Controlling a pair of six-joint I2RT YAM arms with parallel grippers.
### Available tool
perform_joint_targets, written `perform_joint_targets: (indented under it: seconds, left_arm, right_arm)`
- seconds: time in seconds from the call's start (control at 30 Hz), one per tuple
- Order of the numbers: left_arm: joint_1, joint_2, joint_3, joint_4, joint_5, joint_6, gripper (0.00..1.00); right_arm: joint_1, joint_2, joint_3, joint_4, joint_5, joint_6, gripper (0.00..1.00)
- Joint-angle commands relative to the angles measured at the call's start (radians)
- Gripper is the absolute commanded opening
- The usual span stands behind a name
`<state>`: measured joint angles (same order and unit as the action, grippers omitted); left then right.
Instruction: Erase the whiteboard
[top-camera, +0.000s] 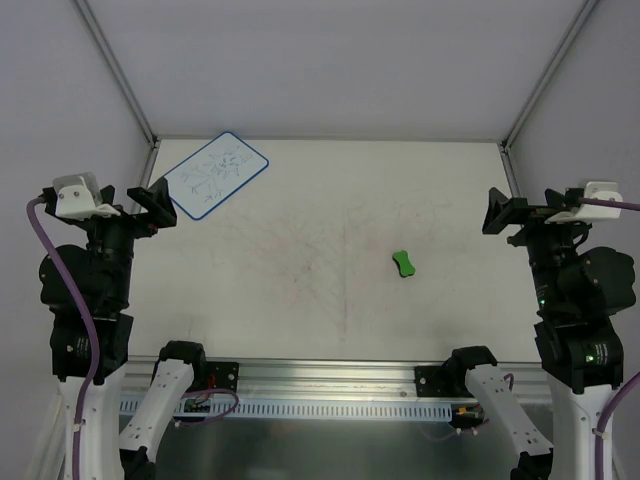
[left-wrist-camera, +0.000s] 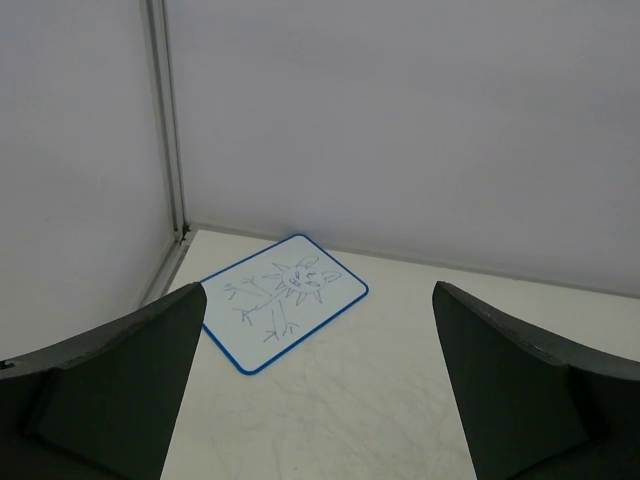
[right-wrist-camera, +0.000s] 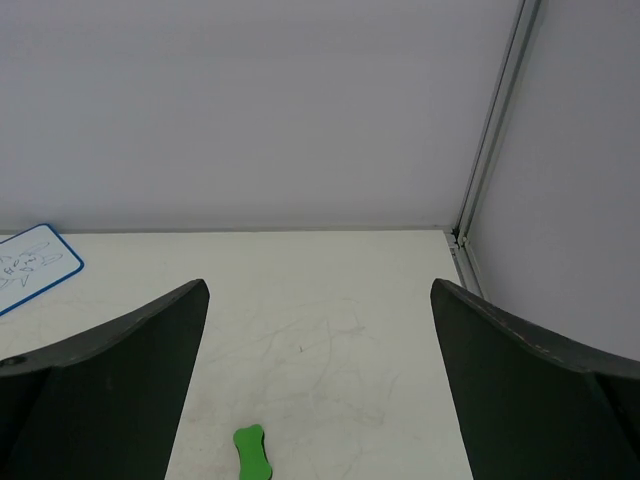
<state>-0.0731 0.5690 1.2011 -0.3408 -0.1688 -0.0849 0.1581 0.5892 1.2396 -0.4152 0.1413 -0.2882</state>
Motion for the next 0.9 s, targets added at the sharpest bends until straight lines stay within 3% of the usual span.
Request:
perform_joint_targets:
  seconds: [0.0, 0.37, 0.57, 0.87]
  left_arm:
    - [-0.007, 0.0, -0.015, 0.029, 0.002, -0.035, 0.99]
    - [-0.007, 0.159, -0.159, 0.019, 0.165, -0.15, 0.99]
    - [-0.007, 0.449, -0.18, 0.02, 0.247, -0.147, 0.99]
    - [-0.007, 1.036, 0.055, 0.023, 0.115, -0.108, 0.99]
  right_arm:
    - [0.006, 0.006, -0.014, 0.042, -0.035, -0.002, 0.99]
    - [0.006, 0.164, -0.144, -0.085, -0.341, 0.207, 0.99]
    - [0.006, 0.259, -0.255, -0.089, -0.419, 0.282, 0.99]
    - [0.006, 0.31, -0.382, -0.074, -0.444, 0.285, 0.99]
